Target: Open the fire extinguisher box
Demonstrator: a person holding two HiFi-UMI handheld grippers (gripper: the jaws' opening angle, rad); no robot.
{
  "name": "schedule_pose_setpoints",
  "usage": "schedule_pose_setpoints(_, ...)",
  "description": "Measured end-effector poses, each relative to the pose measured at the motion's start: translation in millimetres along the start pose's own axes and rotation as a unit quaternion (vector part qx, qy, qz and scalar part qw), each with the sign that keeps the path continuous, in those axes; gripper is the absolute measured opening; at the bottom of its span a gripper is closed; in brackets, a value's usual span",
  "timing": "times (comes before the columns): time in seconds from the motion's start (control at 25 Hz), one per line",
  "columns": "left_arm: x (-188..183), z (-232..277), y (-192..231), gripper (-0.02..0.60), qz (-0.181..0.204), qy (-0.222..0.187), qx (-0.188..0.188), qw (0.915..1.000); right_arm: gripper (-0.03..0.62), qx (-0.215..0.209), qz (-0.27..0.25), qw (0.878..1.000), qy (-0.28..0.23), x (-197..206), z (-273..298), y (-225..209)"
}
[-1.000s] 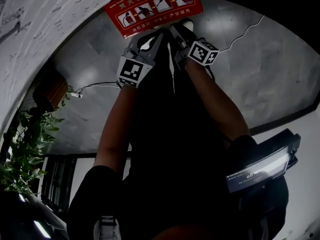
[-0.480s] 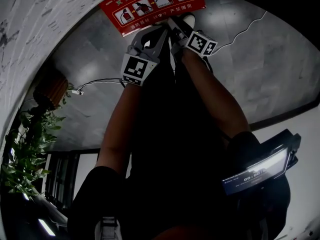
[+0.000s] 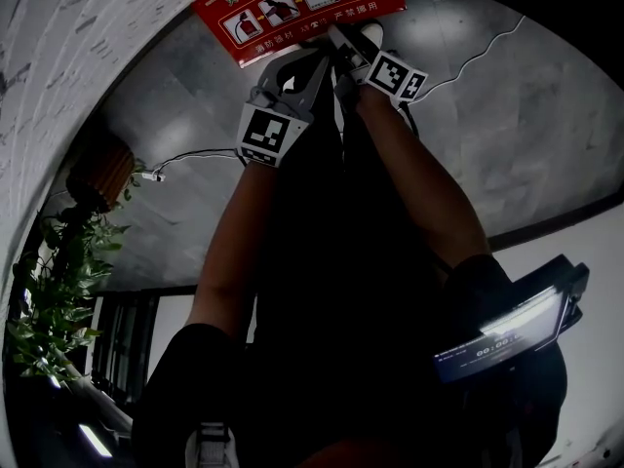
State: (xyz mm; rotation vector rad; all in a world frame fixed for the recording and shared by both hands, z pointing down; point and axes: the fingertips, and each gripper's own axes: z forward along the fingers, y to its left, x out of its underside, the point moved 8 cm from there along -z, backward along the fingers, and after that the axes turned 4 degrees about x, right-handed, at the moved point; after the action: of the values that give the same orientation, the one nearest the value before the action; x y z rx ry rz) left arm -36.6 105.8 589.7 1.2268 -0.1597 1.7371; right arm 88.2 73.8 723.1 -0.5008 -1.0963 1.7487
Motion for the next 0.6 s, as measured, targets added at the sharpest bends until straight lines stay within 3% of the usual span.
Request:
schedule_pose_setpoints(0.44,-4,-5,2,0.002,0.000,-0.002,0.000,1.0000,0.138,0.002,0.003,1.000,-0.001,-6,-2,8)
schedule_pose_setpoints(0.6,-12,-6,-4,0.002,0.000,-0.012,0.002,0.9999,0.124,-0.017,0.002,1.000,-0.004,-11,-15,26)
